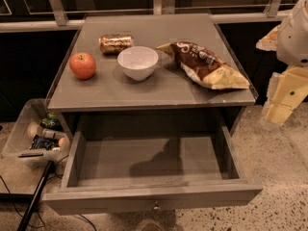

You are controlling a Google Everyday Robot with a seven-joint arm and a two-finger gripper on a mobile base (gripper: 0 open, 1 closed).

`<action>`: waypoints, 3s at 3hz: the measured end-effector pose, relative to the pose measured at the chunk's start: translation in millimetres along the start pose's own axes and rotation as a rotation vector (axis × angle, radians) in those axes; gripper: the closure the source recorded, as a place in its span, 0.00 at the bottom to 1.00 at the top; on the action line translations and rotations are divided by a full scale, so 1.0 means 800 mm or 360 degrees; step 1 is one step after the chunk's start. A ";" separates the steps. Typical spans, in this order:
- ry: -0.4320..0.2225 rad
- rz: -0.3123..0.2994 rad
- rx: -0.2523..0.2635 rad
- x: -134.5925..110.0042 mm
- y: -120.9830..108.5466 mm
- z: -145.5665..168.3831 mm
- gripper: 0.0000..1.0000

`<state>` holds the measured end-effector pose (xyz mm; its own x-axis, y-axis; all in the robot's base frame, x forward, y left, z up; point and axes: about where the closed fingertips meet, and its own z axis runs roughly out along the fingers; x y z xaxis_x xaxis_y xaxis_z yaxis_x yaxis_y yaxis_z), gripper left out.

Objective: Close top drawer

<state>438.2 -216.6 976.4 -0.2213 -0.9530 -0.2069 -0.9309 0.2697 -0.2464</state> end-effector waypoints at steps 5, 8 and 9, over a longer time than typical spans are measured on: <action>-0.0428 0.0214 -0.0075 0.043 0.081 0.050 0.41; -0.0554 0.0236 -0.0061 0.055 0.126 0.093 1.00; -0.0587 0.0254 -0.0058 0.045 0.134 0.106 1.00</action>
Offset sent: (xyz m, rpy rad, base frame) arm -0.0079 -0.0044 -0.0023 0.0552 -0.0034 0.0099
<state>355.1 -210.6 862.4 -0.2512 -0.7842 -0.5674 -0.9043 0.3991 -0.1513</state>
